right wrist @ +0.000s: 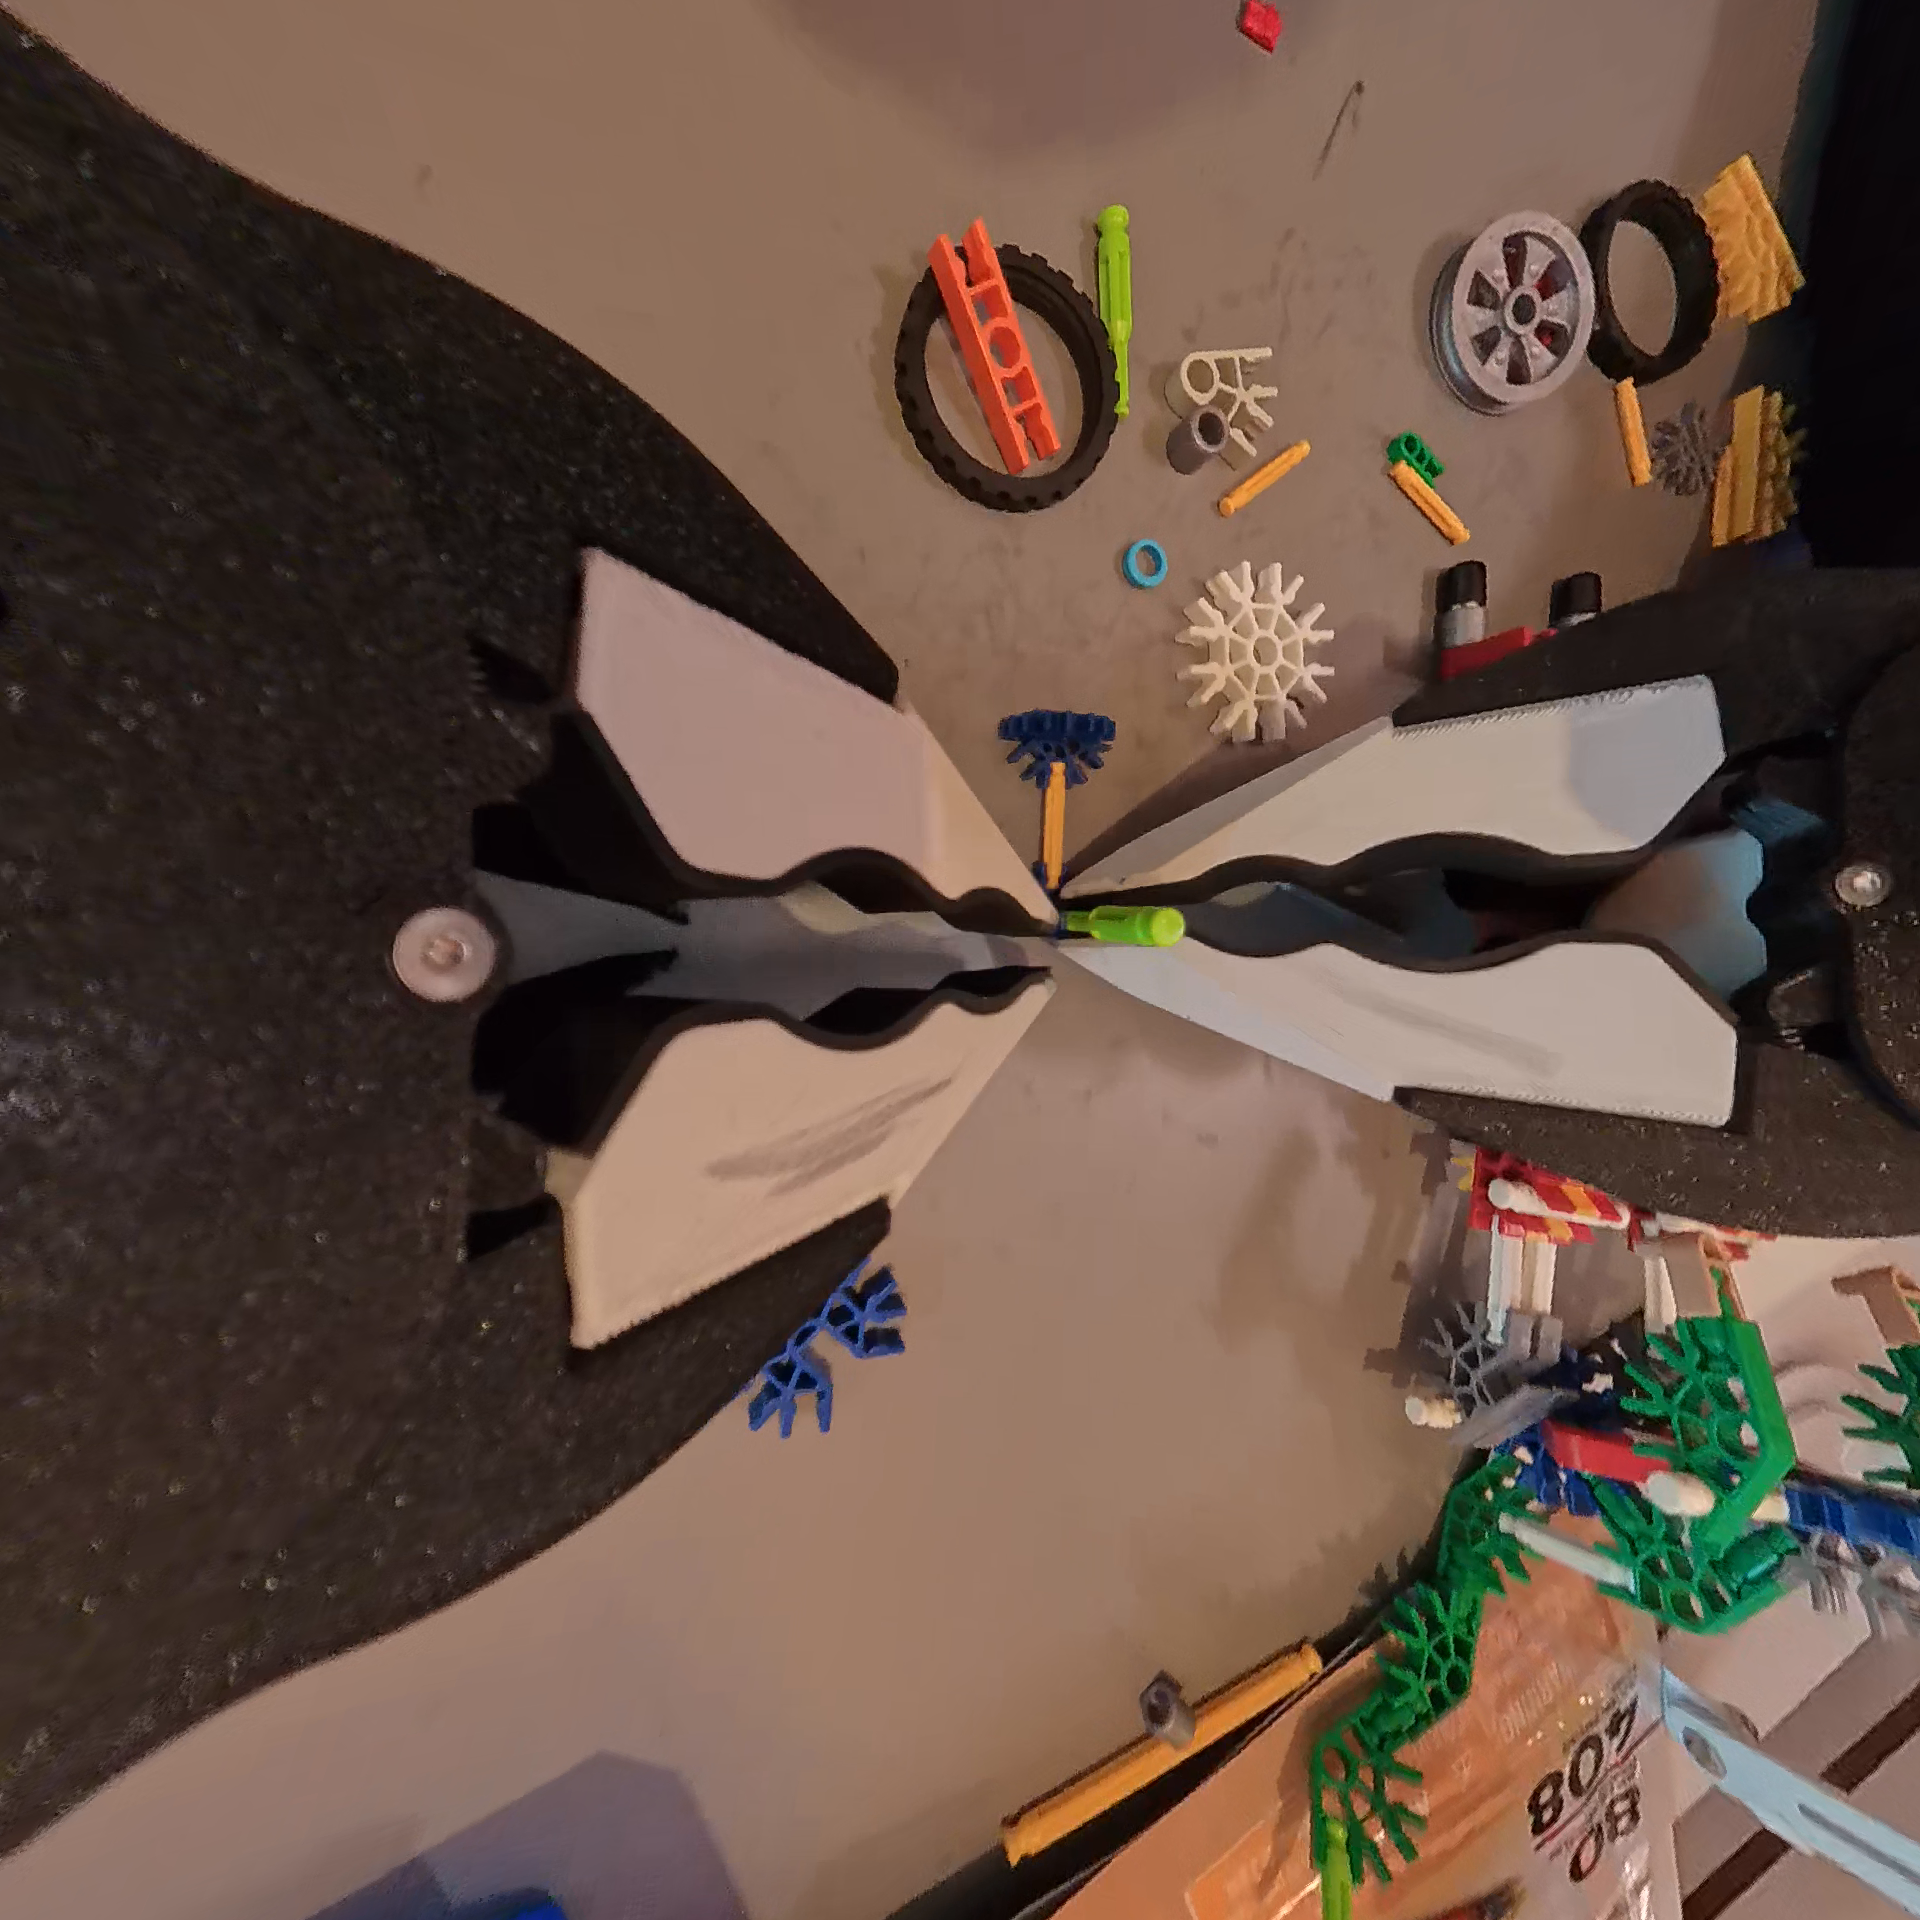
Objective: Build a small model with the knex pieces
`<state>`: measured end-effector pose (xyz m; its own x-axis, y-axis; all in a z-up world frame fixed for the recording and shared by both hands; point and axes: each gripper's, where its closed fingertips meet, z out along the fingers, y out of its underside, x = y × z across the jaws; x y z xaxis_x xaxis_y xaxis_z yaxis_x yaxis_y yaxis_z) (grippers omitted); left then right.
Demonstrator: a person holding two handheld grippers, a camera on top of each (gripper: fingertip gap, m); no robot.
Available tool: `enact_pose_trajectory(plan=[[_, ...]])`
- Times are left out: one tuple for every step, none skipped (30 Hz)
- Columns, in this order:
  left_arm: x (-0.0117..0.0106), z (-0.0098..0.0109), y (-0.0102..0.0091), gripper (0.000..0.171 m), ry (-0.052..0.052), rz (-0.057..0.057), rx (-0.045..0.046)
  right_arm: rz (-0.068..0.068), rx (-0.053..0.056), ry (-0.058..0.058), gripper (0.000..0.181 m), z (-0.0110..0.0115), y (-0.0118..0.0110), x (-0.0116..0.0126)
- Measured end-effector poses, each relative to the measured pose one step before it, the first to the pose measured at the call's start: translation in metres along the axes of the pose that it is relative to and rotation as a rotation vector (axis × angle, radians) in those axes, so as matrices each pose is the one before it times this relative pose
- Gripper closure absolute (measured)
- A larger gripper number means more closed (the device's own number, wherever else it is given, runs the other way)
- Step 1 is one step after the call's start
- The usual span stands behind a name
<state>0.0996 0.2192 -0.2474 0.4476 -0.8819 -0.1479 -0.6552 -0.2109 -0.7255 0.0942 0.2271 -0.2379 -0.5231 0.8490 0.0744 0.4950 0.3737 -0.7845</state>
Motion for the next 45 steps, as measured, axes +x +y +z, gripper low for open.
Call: enact_pose_trajectory(plan=[[-0.00083,-0.00018,0.00038,0.170,-0.0054,-0.0003,-0.00451,0.0027,0.0011,0.0094,0.176,-0.00067,0.00025,0.00192],[-0.00054,-0.00007,0.00005,0.170,-0.0014,-0.0036,-0.00185,0.0004,-0.0021,0.0092,0.175,-0.00031,0.00059,0.00176],[-0.00056,-0.00001,0.00003,0.169,-0.0013,-0.0062,0.00002,0.0028,-0.0039,0.0083,0.175,-0.00024,0.00098,0.00172],[-0.00200,-0.00014,0.00051,0.169,-0.0110,-0.0027,-0.00161,0.0049,-0.0008,0.0042,0.175,-0.00041,0.00049,0.00110],[-0.00155,-0.00034,0.00047,0.168,-0.0075,-0.0052,-0.00158,0.0026,0.0014,0.0031,0.175,-0.00044,-0.00010,0.00071],[-0.00148,-0.00095,0.00072,0.165,-0.0046,-0.0091,-0.00475,0.0013,-0.0010,0.0053,0.175,-0.00039,0.00043,0.00099],[-0.00195,-0.00141,0.00122,0.162,-0.0071,-0.0085,-0.00736,0.0035,-0.0027,0.0048,0.175,-0.00043,0.00078,0.00119],[-0.00287,-0.00161,0.00170,0.158,-0.0112,-0.0139,-0.00729,0.0023,0.0021,0.0027,0.175,-0.00071,-0.00019,0.00077],[-0.00089,-0.00166,0.00147,0.154,0.0036,-0.0230,-0.00567,0.0000,0.0074,0.0029,0.175,-0.00098,-0.00113,0.00045],[-0.00162,-0.00210,0.00000,0.151,-0.0049,-0.0153,0.00206,0.0013,0.0070,0.0040,0.175,-0.00076,-0.00125,0.00080],[-0.00207,-0.00220,-0.00032,0.148,-0.0116,-0.0112,0.00165,0.0024,0.0025,0.0033,0.175,-0.00028,-0.00032,0.00080],[-0.00118,-0.00165,0.00071,0.144,-0.0057,-0.0172,-0.00747,0.0002,-0.0006,0.0030,0.175,-0.00005,0.00024,0.00057],[-0.00051,-0.00151,0.00155,0.140,-0.0057,-0.0108,-0.01408,-0.0014,0.0007,0.0014,0.175,0.00004,0.00003,0.00024],[-0.00291,-0.00231,0.00007,0.139,-0.0265,-0.0004,-0.00504,0.0007,0.0022,0.0007,0.175,-0.00009,-0.00010,0.00022],[-0.00216,-0.00291,0.00020,0.139,-0.0189,-0.0080,-0.00621,0.0019,0.0009,0.0019,0.175,-0.00009,0.00029,0.00059],[-0.00037,-0.00298,0.00006,0.138,-0.0041,-0.0163,-0.00672,0.0007,0.0006,0.0013,0.175,-0.00026,0.00042,0.00028],[0.00057,-0.00296,0.00063,0.136,-0.0028,-0.0135,-0.00953,0.0003,0.0029,0.0006,0.175,-0.00042,-0.00005,0.00014],[-0.00125,-0.00267,0.00223,0.135,-0.0179,-0.0073,-0.01839,-0.0001,0.0061,0.0002,0.175,-0.00033,-0.00105,-0.00005],[-0.00211,-0.00269,0.00446,0.135,-0.0252,-0.0073,-0.03130,-0.0019,0.0046,0.0004,0.175,-0.00014,-0.00099,-0.00030],[-0.00192,-0.00320,0.00705,0.135,-0.0258,-0.0033,-0.04626,-0.0027,-0.0004,0.0006,0.174,0.00011,0.00000,-0.00044],[-0.00248,-0.00434,0.00581,0.135,-0.0383,0.0108,-0.03842,-0.0027,-0.0027,0.0007,0.174,0.00033,0.00031,-0.00018],[-0.00105,-0.00516,0.00278,0.135,-0.0323,0.0084,-0.02111,-0.0027,-0.0015,0.0019,0.174,0.00022,0.00018,0.00014],[0.00198,-0.00566,-0.00019,0.135,-0.0118,-0.0053,-0.00228,-0.0016,0.0000,0.0017,0.174,0.00023,-0.00007,0.00011],[0.00363,-0.00604,-0.00329,0.136,-0.0038,-0.0090,0.01637,-0.0007,-0.0003,-0.0006,0.174,0.00034,0.00000,-0.00022],[0.00722,-0.00579,-0.00290,0.137,0.0159,-0.0039,0.01450,-0.0015,-0.0007,0.0004,0.174,0.00010,0.00007,-0.00011],[0.00961,-0.00541,-0.00136,0.138,0.0247,0.0086,0.00461,-0.0022,0.0008,0.0015,0.174,0.00008,-0.00017,0.00005],[0.01055,-0.00513,-0.00037,0.143,0.0220,0.0223,0.00006,-0.0009,0.0010,0.0004,0.174,0.00010,-0.00018,0.00003],[0.01144,-0.00425,0.00198,0.145,0.0245,0.0249,-0.01376,0.0000,0.0003,0.0001,0.174,-0.00014,-0.00004,0.00007],[0.01032,-0.00302,0.00387,0.146,0.0179,0.0237,-0.02376,-0.0009,-0.0001,0.0007,0.174,0.00003,-0.00003,0.00008],[0.00918,-0.00177,0.00446,0.148,0.0140,0.0177,-0.02395,-0.0013,-0.0017,0.0008,0.174,0.00008,0.00020,0.00007],[0.00966,-0.00041,0.00325,0.149,0.0223,0.0090,-0.01661,-0.0014,-0.0026,0.0004,0.174,0.00024,0.00040,-0.00004],[0.00887,0.00057,0.00195,0.149,0.0197,0.0043,-0.00925,-0.0014,-0.0016,0.0000,0.174,0.00009,0.00018,-0.00004],[0.00739,0.00106,0.00092,0.150,0.0118,0.0062,-0.00428,-0.0008,0.0001,0.0006,0.174,0.00013,-0.00001,-0.00005],[0.00753,0.00135,0.00074,0.152,0.0134,0.0035,-0.00249,-0.0001,0.0003,0.0006,0.174,0.00010,-0.00009,0.00014],[0.00716,0.00162,0.00214,0.152,0.0112,0.0029,-0.00898,-0.0001,0.0001,0.0003,0.174,0.00001,-0.00001,0.00005],[0.00575,0.00086,0.00298,0.152,0.0027,0.0057,-0.01108,-0.0015,0.0006,0.0008,0.174,-0.00010,-0.00014,-0.00003],[0.00308,-0.00011,0.00151,0.152,-0.0067,0.0015,-0.00005,-0.0025,0.0003,0.0005,0.174,-0.00001,-0.00009,-0.00020],[0.00310,-0.00080,-0.00207,0.152,-0.0003,-0.0091,0.01631,-0.0020,-0.0007,-0.0013,0.174,0.00021,-0.00002,-0.00036],[0.00549,-0.00085,-0.00580,0.151,0.0094,-0.0004,0.02922,-0.0017,-0.0014,-0.0012,0.174,0.00023,0.00003,-0.00033],[0.00419,-0.00053,-0.00949,0.152,-0.0099,0.0202,0.04041,-0.0021,-0.0013,-0.0003,0.174,0.00026,0.00011,-0.00030],[0.00396,0.00055,-0.01082,0.152,-0.0084,0.0142,0.04051,-0.0016,-0.0002,-0.0005,0.174,0.00014,0.00000,-0.00023],[0.00613,0.00234,-0.00947,0.150,0.0111,0.0054,0.03107,-0.0006,0.0011,-0.0007,0.174,-0.00002,-0.00023,-0.00017],[0.00487,0.00397,-0.00773,0.146,0.0023,0.0162,0.02262,0.0001,0.0018,0.0004,0.174,-0.00017,-0.00028,0.00006],[0.00110,0.00492,-0.00556,0.146,-0.0188,0.0187,0.01248,-0.0002,0.0018,0.0016,0.174,-0.00024,-0.00023,0.00021],[0.00293,0.00531,-0.00074,0.146,-0.0039,0.0202,-0.01107,-0.0002,0.0017,0.0016,0.174,-0.00029,-0.00018,0.00030]])
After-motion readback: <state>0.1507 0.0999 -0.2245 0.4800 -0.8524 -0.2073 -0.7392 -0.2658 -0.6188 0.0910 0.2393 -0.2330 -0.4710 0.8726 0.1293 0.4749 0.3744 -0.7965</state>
